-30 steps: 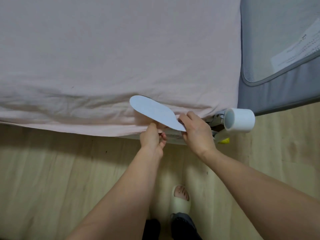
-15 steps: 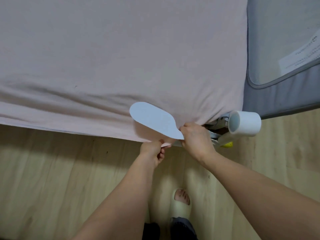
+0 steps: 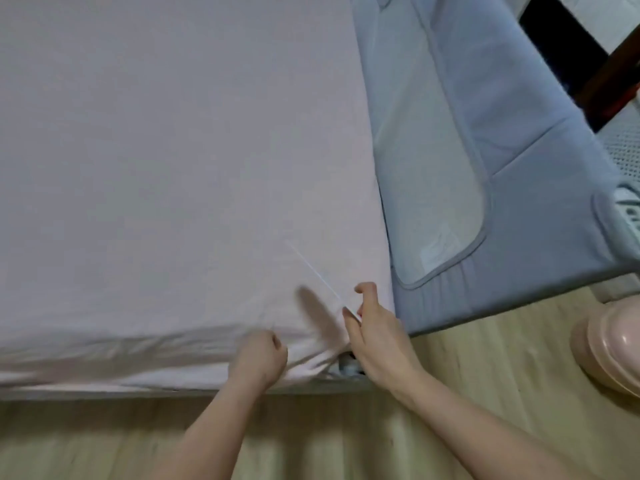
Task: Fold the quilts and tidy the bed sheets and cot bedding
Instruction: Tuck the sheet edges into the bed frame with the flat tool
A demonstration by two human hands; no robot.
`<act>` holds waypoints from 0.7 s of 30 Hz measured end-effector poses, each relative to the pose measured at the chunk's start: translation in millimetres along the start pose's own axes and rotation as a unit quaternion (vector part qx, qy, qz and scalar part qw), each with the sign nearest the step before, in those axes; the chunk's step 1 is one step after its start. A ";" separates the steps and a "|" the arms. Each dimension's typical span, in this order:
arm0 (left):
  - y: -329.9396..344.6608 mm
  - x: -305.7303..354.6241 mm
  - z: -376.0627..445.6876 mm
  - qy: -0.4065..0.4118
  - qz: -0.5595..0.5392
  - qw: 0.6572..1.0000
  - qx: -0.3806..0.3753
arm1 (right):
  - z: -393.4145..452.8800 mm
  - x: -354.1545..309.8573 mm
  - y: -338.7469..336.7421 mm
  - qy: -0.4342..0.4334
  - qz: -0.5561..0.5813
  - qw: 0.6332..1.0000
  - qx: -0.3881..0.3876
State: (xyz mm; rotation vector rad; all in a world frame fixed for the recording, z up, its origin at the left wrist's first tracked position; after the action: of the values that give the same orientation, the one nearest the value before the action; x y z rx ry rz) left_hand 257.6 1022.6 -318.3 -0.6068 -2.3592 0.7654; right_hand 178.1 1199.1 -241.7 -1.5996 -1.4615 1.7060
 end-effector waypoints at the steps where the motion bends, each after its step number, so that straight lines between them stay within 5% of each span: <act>1: -17.5 26.5 3.6 0.038 0.001 0.999 0.032 | 13.0 3.4 -15.1 0.024 0.018 0.999 0.022; 5: -53.7 124.8 32.6 0.172 0.043 0.981 0.073 | 79.6 14.9 -52.6 0.070 -0.042 0.992 0.096; 9: -45.3 186.4 72.0 0.289 0.158 0.942 0.063 | 142.2 29.2 -43.5 0.102 -0.160 0.979 0.074; 16: 19.2 183.4 126.0 0.339 0.316 0.875 -0.138 | 150.1 106.1 -13.3 0.306 -0.103 0.945 -0.050; 21: 16.2 215.9 138.0 0.396 0.317 0.846 -0.164 | 214.9 80.3 -55.1 0.285 -0.086 0.952 0.068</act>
State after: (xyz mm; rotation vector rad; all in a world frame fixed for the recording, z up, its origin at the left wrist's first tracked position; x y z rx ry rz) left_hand 15.4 1105.4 -338.3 -1.5557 -1.4930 0.2442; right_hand -55.5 1197.4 -275.3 -1.6468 -1.1253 1.0897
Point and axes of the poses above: each hand's wrist, its own z-axis towards the middle knuckle, its own y-axis out of the palm, x = y × z, the point moved 9 cm from there along z, towards the middle knuckle, and after that the axes turned 9 degrees about -z, right-handed, at the moved point
